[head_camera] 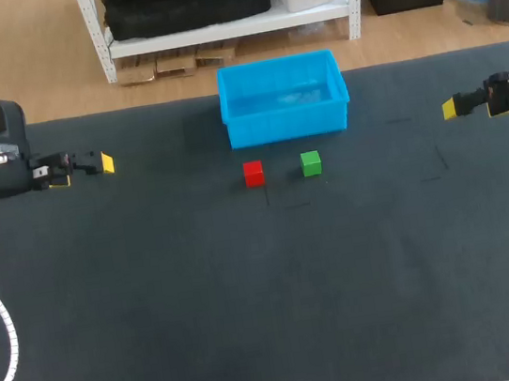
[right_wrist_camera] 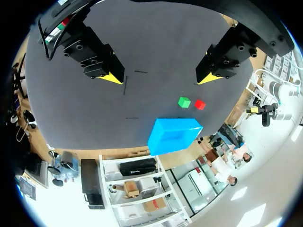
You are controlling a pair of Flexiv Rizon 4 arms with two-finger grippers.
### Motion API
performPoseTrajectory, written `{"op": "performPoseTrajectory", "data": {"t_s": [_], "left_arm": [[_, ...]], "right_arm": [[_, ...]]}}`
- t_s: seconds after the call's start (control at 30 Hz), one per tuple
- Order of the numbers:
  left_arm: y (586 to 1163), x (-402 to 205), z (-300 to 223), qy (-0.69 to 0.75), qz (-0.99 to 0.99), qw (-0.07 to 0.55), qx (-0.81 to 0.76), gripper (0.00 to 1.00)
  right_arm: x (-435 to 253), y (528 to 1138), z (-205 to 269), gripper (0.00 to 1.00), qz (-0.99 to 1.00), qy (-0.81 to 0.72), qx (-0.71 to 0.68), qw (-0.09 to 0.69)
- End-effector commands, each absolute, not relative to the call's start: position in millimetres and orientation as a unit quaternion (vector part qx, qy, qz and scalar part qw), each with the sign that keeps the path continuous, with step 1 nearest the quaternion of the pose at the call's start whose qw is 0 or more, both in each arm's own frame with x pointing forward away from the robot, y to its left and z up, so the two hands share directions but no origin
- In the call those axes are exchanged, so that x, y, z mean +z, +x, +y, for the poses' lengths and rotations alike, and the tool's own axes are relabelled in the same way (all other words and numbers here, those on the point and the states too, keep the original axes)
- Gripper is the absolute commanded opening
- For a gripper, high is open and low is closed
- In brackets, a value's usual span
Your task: Use the left arm to pick the red cube and place it into the blue plastic box first, then use the right arm to grasp the green cube and put it into the same blue plastic box after the first action is fully finished.
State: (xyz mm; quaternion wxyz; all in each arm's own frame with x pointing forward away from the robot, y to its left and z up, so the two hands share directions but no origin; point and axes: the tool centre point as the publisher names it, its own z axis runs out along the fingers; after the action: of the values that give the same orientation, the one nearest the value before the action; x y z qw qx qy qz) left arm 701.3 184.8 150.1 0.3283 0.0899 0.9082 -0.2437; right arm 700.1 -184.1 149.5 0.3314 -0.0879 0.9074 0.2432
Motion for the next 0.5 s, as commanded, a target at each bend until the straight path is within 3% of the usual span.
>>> {"op": "performPoseTrajectory", "data": {"t_s": [0.03,0.37,0.5], "left_arm": [[701.1,149.9,185.1,0.09,0.908,0.329,-0.244,1.0],[704.6,155.3,176.6,0.091,0.913,0.324,-0.233,1.0],[711.9,159.1,164.4,0.075,0.93,0.289,-0.216,1.0]], "right_arm": [[149.5,700.3,-184.7,1.0,0.907,-0.089,0.244,0.331],[149.5,700.3,-184.7,1.0,0.907,-0.089,0.244,0.331],[149.5,700.3,-184.7,1.0,0.907,-0.089,0.244,0.331]]}}
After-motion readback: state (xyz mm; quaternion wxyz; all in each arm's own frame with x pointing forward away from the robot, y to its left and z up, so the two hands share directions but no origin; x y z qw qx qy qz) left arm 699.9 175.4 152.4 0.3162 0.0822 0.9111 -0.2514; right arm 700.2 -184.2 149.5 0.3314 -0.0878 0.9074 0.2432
